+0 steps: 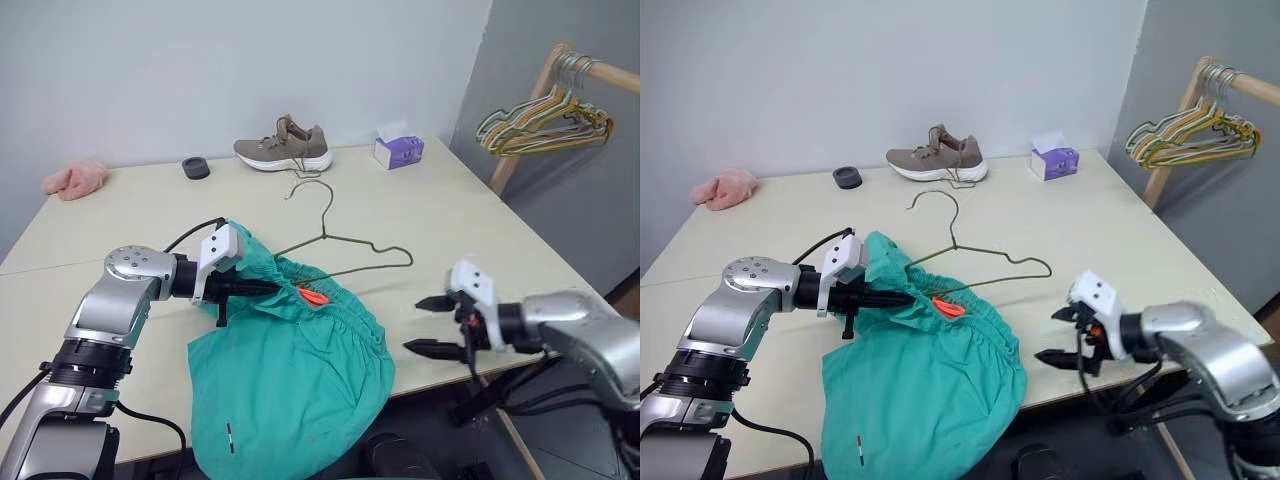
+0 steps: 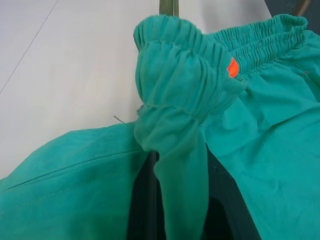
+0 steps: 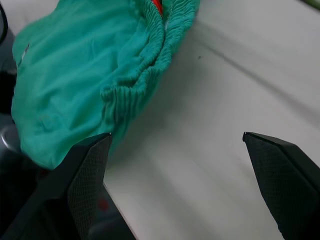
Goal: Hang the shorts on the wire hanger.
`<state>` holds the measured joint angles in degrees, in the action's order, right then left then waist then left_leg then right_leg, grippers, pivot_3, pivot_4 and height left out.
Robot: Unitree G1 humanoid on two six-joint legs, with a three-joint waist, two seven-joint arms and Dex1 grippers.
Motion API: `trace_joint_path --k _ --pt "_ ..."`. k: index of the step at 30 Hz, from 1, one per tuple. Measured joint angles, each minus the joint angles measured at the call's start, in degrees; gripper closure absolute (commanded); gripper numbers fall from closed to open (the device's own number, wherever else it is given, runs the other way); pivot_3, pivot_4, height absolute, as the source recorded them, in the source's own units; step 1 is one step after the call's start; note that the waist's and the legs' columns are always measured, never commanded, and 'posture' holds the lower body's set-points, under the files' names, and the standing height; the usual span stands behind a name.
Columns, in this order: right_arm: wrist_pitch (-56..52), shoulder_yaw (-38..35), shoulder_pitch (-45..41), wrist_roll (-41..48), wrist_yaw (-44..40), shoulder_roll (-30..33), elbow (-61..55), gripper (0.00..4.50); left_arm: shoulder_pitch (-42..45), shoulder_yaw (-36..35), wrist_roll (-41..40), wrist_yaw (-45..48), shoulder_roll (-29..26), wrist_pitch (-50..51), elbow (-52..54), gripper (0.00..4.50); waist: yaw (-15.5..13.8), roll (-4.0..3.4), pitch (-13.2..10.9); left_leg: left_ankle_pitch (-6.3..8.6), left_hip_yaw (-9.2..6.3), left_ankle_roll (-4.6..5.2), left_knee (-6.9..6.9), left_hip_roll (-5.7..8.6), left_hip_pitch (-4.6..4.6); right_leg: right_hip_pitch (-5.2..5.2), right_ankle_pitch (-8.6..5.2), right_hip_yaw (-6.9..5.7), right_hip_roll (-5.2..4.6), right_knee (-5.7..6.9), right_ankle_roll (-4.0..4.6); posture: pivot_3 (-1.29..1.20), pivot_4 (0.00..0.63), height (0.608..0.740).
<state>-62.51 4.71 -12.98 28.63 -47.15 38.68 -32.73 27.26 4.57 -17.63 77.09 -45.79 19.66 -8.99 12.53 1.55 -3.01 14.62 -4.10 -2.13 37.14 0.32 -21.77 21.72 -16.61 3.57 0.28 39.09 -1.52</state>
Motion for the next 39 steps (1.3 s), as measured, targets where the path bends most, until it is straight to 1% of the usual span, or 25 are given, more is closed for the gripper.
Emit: trace_joint_path --k 2,4,8,9,11,12,14,18,21,22,25,28,30,32,36,39 --pt "-4.12 0.27 0.36 1.67 4.4 -5.2 -1.48 0.03 0.14 -0.01 -0.17 -0.1 0.01 0.12 0.23 4.5 -0.02 -0.02 0.0 0.0 -0.02 0.0 -0.01 0.0 0.0 0.0 0.0 0.0 0.0 0.0 0.0 -0.22 0.0 0.74" --pt "-6.83 1.28 0.52 2.31 7.16 -7.86 -2.25 0.03 0.17 -0.02 -0.24 -0.15 0.01 0.16 0.33 4.5 -0.02 -0.02 0.0 0.0 -0.01 0.0 -0.01 0.0 -0.01 0.01 0.0 0.0 0.0 -0.01 0.0 -0.22 0.0 0.74" --pt "-10.27 2.41 0.67 3.3 10.29 -10.53 -2.22 0.03 0.17 -0.02 -0.26 -0.25 0.01 0.16 0.38 4.5 -0.03 -0.02 0.01 0.0 -0.01 0.0 0.0 0.01 -0.01 0.0 0.0 -0.01 -0.02 -0.01 0.0 -0.21 0.0 0.74" --pt "-11.0 2.82 0.66 3.85 10.94 -10.87 -2.21 0.2 0.18 -0.02 -0.26 -0.31 0.01 0.15 0.38 4.5 -0.03 -0.02 0.01 0.0 -0.01 0.0 -0.01 0.01 0.0 0.0 0.0 -0.01 -0.02 -0.01 0.0 -0.21 0.0 0.74" --pt "-12.12 3.5 0.69 4.15 12.02 -11.31 -2.0 0.62 0.18 -0.02 -0.26 -0.43 0.02 0.15 0.38 4.5 -0.02 -0.02 0.01 0.0 -0.01 0.0 -0.01 0.01 0.0 0.0 0.0 -0.01 -0.01 -0.01 0.0 -0.21 0.0 0.74" --pt "-12.2 3.67 0.69 4.04 12.69 -11.33 -1.82 0.91 0.18 -0.02 -0.26 -0.48 0.02 0.15 0.4 4.5 -0.02 -0.02 0.01 0.0 -0.01 0.0 0.0 0.01 0.0 0.0 0.0 -0.01 -0.01 -0.01 0.0 -0.21 0.0 0.74" --pt "-11.55 4.97 0.76 3.24 13.84 -10.55 -1.07 1.63 0.17 -0.11 -0.31 -0.79 0.06 0.15 0.55 4.5 -0.04 -0.02 0.01 0.0 -0.01 0.0 0.0 0.01 -0.01 0.0 0.0 -0.01 -0.01 -0.01 0.0 -0.21 0.0 0.74" --pt "-6.54 8.44 1.36 -0.57 15.63 -9.17 1.07 3.08 0.04 -0.65 -1.15 -1.72 0.22 1.08 1.64 4.5 -0.11 -0.02 0.01 0.0 -0.01 0.0 -0.01 0.01 0.0 0.0 0.0 -0.01 -0.01 -0.01 0.0 -0.2 0.0 0.74" --pt "-1.7 9.05 1.23 -2.91 16.63 -9.58 4.08 4.19 -0.52 -1.66 -2.52 -2.54 0.55 2.16 2.36 4.5 -0.13 -0.02 0.01 0.0 0.0 0.0 -0.01 0.0 0.01 0.01 0.0 0.0 0.0 -0.01 0.0 -0.2 0.0 0.74" --pt "-0.01 8.79 1.0 -3.43 16.98 -9.88 5.69 4.46 -0.9 -2.11 -2.94 -2.77 0.56 2.88 2.76 4.5 -0.1 -0.02 0.01 0.0 0.0 0.0 -0.02 0.0 0.0 0.01 0.0 0.0 0.0 -0.01 0.0 -0.2 0.0 0.74" --pt "4.06 7.35 -0.85 -5.22 17.45 -10.14 10.12 4.46 -1.78 -3.44 -5.03 -3.25 0.55 5.36 3.8 4.5 -0.17 -0.02 0.01 0.0 0.0 0.0 -0.01 0.01 0.0 0.01 0.0 0.0 0.0 -0.01 0.0 -0.2 0.0 0.74" --pt "7.65 5.24 -4.48 -5.75 17.14 -9.97 14.45 4.46 -2.33 -5.2 -8.25 -3.38 0.18 9.36 5.62 4.5 -0.2 -0.02 0.01 0.0 0.0 0.0 -0.01 0.01 0.0 0.0 0.0 -0.01 0.0 -0.01 0.0 -0.19 0.0 0.74" --pt "9.7 3.93 -6.63 -5.93 16.27 -9.32 16.87 4.46 -3.12 -5.93 -10.54 -2.43 -1.19 12.03 7.55 4.5 -0.18 -0.02 0.01 0.0 0.0 0.0 -0.04 0.01 0.0 0.0 0.0 -0.01 0.0 -0.02 0.0 -0.19 0.0 0.74" --pt "11.2 2.98 -8.4 -5.75 14.43 -7.49 19.41 4.46 -4.32 -6.16 -11.74 -0.55 -3.8 13.6 9.09 4.5 -0.11 -0.04 0.0 0.0 0.02 0.0 -0.05 0.02 0.01 0.01 0.0 0.0 0.01 -0.01 0.0 -0.19 0.0 0.74" --pt "12.95 2.61 -10.34 -4.51 10.42 -5.14 21.21 4.46 -6.36 -6.04 -11.87 3.71 -8.1 12.69 9.89 4.5 -0.05 -0.05 -0.01 0.0 -0.01 0.0 -0.05 -0.01 0.02 0.01 0.0 -0.03 0.03 0.0 0.01 -0.18 0.0 0.74" --pt "13.4 2.62 -10.59 -3.92 9.12 -4.55 21.6 4.46 -5.68 -5.65 -9.98 4.75 -9.07 9.0 8.49 4.5 -0.24 -0.06 -0.01 0.0 0.01 0.0 -0.03 0.01 0.02 -0.01 0.0 -0.01 0.03 -0.01 0.01 -0.18 0.0 0.74"
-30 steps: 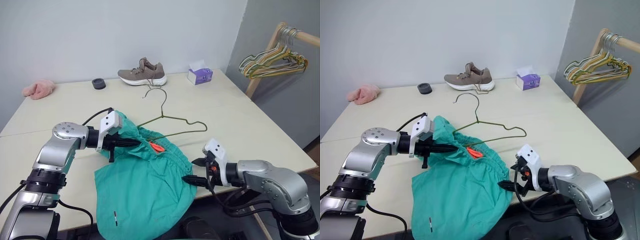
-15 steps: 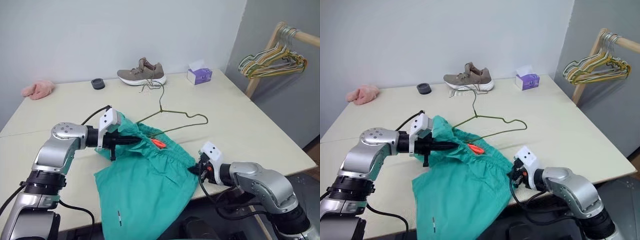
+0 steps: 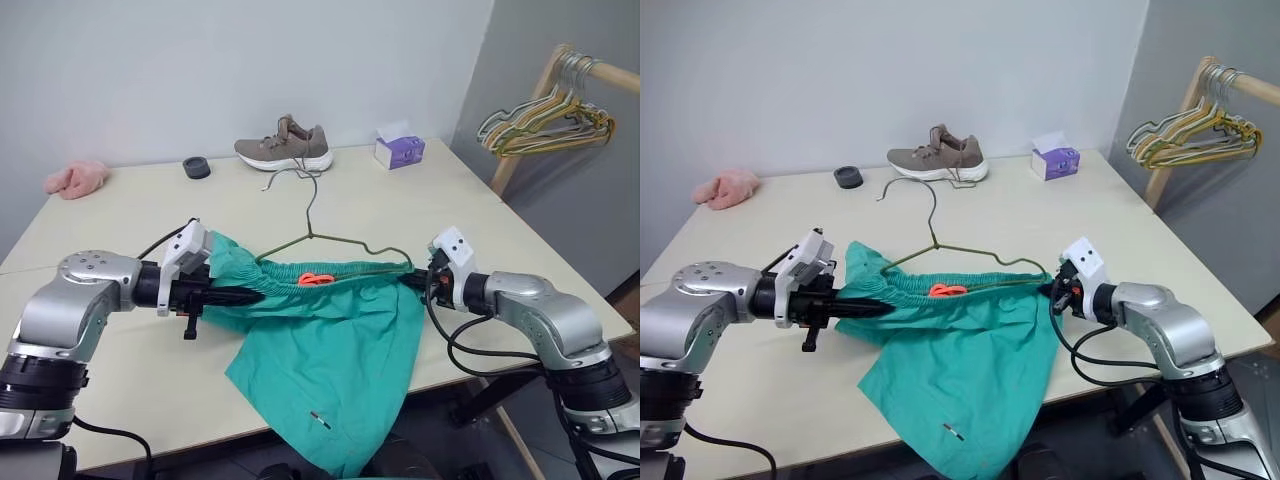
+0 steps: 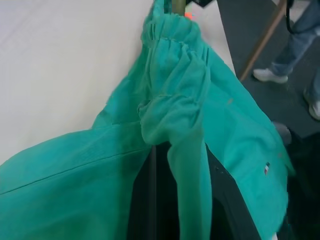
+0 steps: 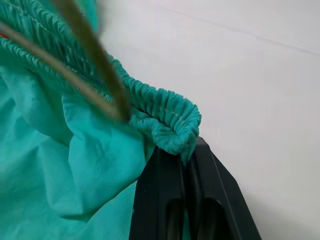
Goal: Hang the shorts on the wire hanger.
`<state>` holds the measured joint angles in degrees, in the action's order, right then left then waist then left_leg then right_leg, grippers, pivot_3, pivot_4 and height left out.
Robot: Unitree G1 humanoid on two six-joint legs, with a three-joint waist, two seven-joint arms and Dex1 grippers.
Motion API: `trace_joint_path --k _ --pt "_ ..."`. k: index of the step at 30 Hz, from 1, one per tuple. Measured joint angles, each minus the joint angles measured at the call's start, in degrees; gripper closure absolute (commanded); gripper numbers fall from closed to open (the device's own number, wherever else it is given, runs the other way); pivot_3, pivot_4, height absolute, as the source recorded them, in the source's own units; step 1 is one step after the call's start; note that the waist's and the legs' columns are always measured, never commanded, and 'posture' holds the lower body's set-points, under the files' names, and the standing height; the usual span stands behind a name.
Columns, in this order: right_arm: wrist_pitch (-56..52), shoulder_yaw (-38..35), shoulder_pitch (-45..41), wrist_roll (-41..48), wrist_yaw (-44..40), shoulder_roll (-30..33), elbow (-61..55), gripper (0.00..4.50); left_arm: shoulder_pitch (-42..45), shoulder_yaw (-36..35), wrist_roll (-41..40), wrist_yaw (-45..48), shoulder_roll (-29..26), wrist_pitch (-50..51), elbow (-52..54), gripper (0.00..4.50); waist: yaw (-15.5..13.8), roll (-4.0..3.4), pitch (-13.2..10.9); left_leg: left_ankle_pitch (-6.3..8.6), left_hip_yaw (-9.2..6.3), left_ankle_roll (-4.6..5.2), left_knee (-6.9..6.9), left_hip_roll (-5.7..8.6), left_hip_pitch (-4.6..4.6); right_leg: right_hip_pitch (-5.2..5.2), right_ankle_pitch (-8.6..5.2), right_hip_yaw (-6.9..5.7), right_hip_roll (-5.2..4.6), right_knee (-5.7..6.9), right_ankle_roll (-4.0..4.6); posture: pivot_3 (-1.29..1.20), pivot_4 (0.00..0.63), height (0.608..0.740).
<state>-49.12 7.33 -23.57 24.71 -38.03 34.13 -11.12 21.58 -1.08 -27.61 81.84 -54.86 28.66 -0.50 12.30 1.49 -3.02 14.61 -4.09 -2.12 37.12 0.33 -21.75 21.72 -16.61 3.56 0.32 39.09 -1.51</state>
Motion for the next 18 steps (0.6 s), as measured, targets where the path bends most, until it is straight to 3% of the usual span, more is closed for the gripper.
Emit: trace_joint_path --k 18 --pt "-0.6 0.29 1.79 1.16 -0.89 2.8 -5.02 4.46 1.78 3.42 5.56 -0.46 0.53 -11.65 -7.03 4.5 -0.84 -0.01 0.0 0.0 0.01 0.0 0.01 -0.01 -0.01 0.02 0.0 0.03 -0.02 0.0 0.0 -0.2 0.0 0.74"
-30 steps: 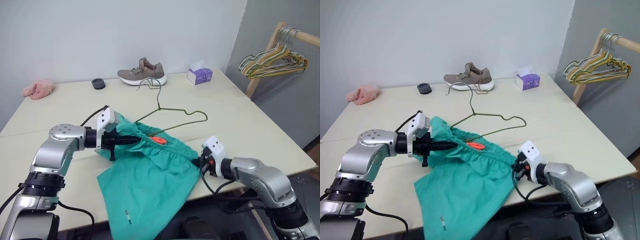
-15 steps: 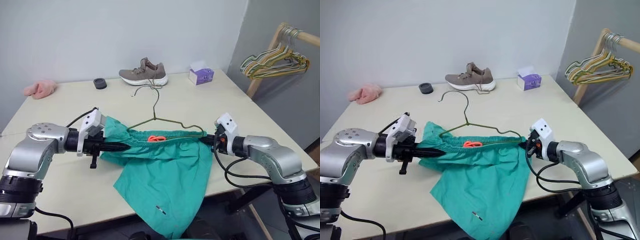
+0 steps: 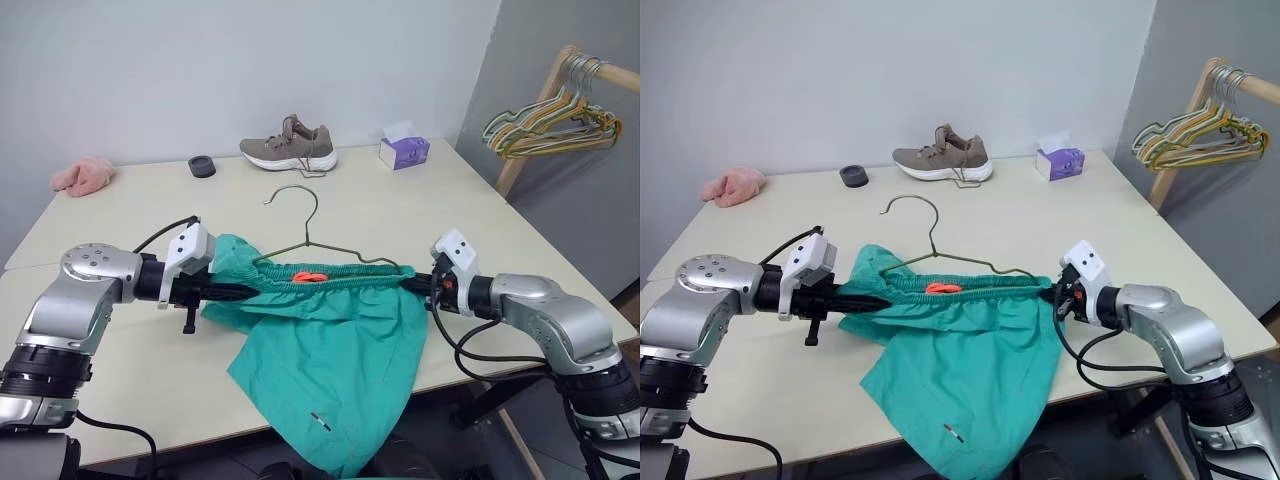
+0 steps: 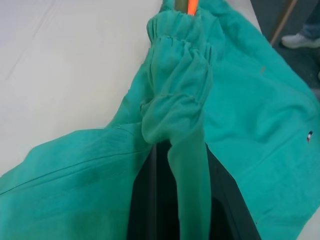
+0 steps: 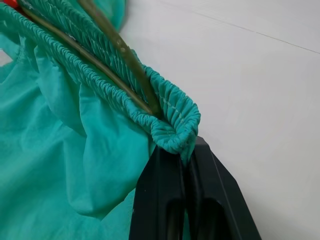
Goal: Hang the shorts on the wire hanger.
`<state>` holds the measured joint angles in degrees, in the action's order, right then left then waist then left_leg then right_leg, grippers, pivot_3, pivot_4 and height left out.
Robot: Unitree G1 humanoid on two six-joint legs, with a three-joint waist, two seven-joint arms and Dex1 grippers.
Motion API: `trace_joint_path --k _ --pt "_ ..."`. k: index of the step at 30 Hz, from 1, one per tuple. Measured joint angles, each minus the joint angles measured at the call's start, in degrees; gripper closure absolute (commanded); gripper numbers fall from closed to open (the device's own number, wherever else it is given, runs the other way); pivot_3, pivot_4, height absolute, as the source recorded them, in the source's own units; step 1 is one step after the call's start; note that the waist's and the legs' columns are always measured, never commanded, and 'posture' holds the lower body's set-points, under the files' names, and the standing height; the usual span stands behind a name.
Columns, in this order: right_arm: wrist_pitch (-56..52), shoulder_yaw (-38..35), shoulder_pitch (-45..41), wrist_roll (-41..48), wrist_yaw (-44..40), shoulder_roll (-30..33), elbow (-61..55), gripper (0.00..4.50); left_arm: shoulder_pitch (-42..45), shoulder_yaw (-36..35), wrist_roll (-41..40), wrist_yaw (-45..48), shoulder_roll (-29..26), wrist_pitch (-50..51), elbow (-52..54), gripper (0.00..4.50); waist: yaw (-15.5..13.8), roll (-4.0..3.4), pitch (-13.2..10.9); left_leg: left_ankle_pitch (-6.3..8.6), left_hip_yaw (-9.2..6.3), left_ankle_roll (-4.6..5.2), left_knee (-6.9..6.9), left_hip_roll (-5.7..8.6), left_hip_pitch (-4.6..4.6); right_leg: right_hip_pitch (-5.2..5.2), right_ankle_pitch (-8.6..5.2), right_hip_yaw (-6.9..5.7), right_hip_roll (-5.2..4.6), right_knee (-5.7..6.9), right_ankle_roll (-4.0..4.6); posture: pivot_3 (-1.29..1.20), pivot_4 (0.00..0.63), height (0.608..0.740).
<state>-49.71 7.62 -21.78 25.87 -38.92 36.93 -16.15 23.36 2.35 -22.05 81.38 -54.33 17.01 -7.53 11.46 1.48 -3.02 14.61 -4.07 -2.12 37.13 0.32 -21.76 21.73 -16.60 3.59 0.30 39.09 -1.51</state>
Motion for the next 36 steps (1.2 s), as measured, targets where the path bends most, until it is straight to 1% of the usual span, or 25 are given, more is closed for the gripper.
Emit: trace_joint_path --k 5,12,20,23,24,28,29,30,34,36 --pt "1.77 1.56 -0.66 -0.47 -1.67 3.47 -2.47 4.46 -0.92 0.77 2.24 0.0 -0.61 -2.44 -0.2 4.5 0.01 -0.02 0.0 0.0 -0.01 0.0 0.0 -0.01 0.0 0.0 0.0 -0.02 0.0 0.0 0.0 -0.2 0.0 0.74" --pt "3.23 4.9 -2.79 -2.36 -4.4 6.92 -4.08 4.46 -1.71 1.25 3.31 -1.07 -0.3 -2.63 0.14 4.5 0.0 -0.02 -0.01 0.0 0.0 0.0 0.0 0.0 -0.01 0.01 0.0 -0.01 0.0 -0.01 0.0 -0.2 0.0 0.74" --pt "3.17 9.8 -8.86 -6.44 -6.28 6.57 -7.62 4.46 -2.26 2.69 4.3 -4.1 3.61 -0.68 2.22 4.5 -0.03 -0.01 0.0 0.0 -0.02 0.0 0.0 -0.01 -0.03 0.01 0.0 -0.02 -0.02 -0.02 0.0 -0.21 0.0 0.74" --pt "3.28 10.96 -9.14 -7.1 -7.33 6.59 -8.58 3.74 -2.91 3.53 4.67 -4.39 4.01 -0.23 3.0 4.5 -0.09 -0.01 0.01 0.0 -0.01 0.0 0.0 0.0 -0.02 0.01 0.0 -0.02 -0.07 -0.02 0.0 -0.21 0.0 0.74" --pt "3.38 11.31 -9.14 -7.33 -7.41 6.6 -8.83 3.42 -3.04 3.69 4.87 -4.44 4.01 -0.22 3.01 4.5 -0.08 -0.02 0.0 0.0 -0.01 0.0 0.01 0.01 -0.01 0.01 0.0 -0.02 -0.08 -0.01 0.0 -0.21 0.0 0.74" --pt "3.47 11.57 -9.23 -8.38 -8.44 6.92 -9.87 2.0 -3.09 4.05 5.21 -4.79 4.61 -0.08 3.08 4.5 -0.1 -0.02 0.01 0.0 -0.01 0.0 0.02 0.01 0.0 0.0 0.0 -0.04 -0.08 -0.01 0.0 -0.21 0.0 0.74" --pt "3.45 11.63 -9.42 -8.73 -8.53 6.98 -10.27 1.58 -3.09 4.07 5.22 -5.05 5.05 0.0 3.16 4.5 -0.1 -0.02 0.01 0.0 -0.01 0.0 0.02 0.01 -0.01 0.0 0.0 -0.04 -0.08 -0.01 0.0 -0.21 0.0 0.74" --pt "3.46 11.85 -9.45 -9.11 -8.81 7.61 -10.81 1.28 -3.09 4.1 5.23 -5.44 5.59 0.08 3.39 4.5 -0.1 -0.02 0.01 0.0 -0.01 0.0 0.02 0.01 -0.01 0.01 0.0 -0.04 -0.08 -0.01 0.0 -0.22 0.0 0.74" --pt "3.59 12.81 -8.77 -11.31 -10.53 11.75 -10.63 1.28 -3.09 4.19 5.2 -5.73 6.26 0.34 4.32 4.5 -0.11 -0.01 0.01 0.0 0.0 0.0 0.02 0.03 -0.02 0.0 0.0 -0.03 -0.12 -0.04 0.0 -0.22 0.0 0.74" --pt "3.6 13.32 -8.55 -11.85 -11.02 11.98 -9.58 1.28 -3.09 4.19 5.17 -5.71 6.36 0.49 4.82 4.5 -0.07 -0.02 0.01 0.0 0.0 0.0 0.02 0.03 0.0 0.0 0.0 -0.03 -0.11 -0.02 0.0 -0.22 0.0 0.74"
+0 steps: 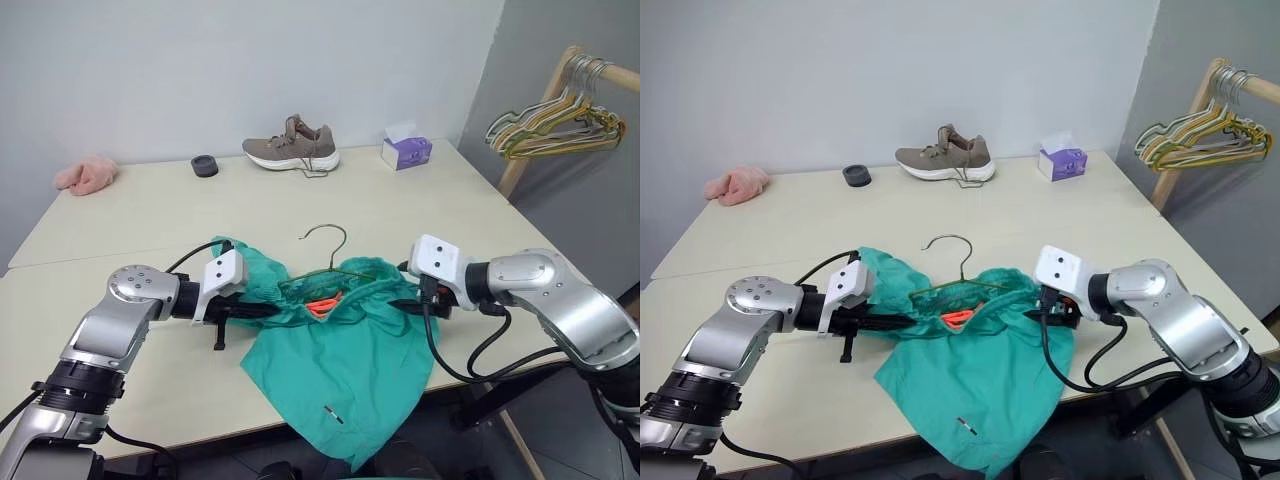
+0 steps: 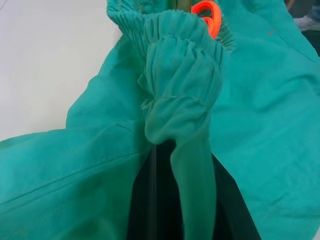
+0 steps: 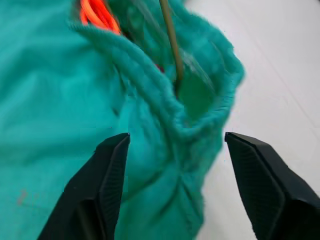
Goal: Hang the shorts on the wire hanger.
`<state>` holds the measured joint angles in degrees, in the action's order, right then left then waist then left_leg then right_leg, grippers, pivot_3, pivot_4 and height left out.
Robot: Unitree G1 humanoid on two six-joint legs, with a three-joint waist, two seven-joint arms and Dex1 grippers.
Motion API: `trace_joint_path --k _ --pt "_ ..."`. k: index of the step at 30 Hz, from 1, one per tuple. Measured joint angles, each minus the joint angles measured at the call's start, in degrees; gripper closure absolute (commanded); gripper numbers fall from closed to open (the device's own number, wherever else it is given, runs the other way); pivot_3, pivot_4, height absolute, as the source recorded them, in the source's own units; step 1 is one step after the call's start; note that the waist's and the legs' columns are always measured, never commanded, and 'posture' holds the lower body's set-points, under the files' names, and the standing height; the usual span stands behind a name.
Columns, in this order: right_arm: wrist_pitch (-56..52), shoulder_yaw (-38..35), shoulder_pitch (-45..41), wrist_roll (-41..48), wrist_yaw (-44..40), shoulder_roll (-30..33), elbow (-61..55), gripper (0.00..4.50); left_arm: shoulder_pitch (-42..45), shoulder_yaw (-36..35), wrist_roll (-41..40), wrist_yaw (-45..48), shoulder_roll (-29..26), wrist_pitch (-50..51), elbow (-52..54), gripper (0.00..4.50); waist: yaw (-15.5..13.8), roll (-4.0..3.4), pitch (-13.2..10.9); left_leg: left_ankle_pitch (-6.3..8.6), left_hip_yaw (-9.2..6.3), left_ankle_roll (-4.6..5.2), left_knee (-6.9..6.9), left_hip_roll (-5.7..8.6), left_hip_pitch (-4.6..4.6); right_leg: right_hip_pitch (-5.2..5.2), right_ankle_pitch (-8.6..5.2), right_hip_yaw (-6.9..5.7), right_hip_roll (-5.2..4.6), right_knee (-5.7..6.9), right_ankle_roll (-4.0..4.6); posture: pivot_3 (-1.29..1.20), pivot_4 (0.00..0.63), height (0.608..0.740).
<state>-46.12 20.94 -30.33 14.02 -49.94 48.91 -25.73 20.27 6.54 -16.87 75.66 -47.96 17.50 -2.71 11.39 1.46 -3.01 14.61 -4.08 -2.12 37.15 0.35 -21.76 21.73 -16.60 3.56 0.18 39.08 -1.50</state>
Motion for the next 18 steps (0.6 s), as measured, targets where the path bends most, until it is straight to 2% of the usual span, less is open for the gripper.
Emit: trace_joint_path --k 8,12,18 --pt "3.25 6.57 -4.16 -3.93 -4.64 -3.76 7.56 1.28 0.72 0.33 -0.04 0.42 0.53 0.97 0.21 4.5 0.88 -0.01 0.0 0.0 -0.01 0.0 -0.01 -0.01 0.0 0.0 0.0 -0.01 0.02 0.0 0.0 -0.22 0.0 0.74" --pt "5.58 9.26 -6.66 -6.06 -7.46 -5.77 11.43 2.12 0.89 0.4 0.04 1.22 0.52 1.06 0.25 4.5 1.14 -0.01 0.0 0.0 -0.03 0.0 -0.01 0.01 -0.01 0.0 0.07 -0.03 0.0 0.01 0.12 -0.21 0.0 0.74" --pt "7.74 10.12 -8.67 -8.19 -11.05 -7.39 14.85 4.22 0.96 0.54 0.2 1.51 0.52 1.09 0.26 4.5 1.14 -0.02 0.0 0.0 -0.05 0.0 0.0 0.01 0.0 0.0 0.08 -0.05 0.0 0.01 0.13 -0.2 0.0 0.74"
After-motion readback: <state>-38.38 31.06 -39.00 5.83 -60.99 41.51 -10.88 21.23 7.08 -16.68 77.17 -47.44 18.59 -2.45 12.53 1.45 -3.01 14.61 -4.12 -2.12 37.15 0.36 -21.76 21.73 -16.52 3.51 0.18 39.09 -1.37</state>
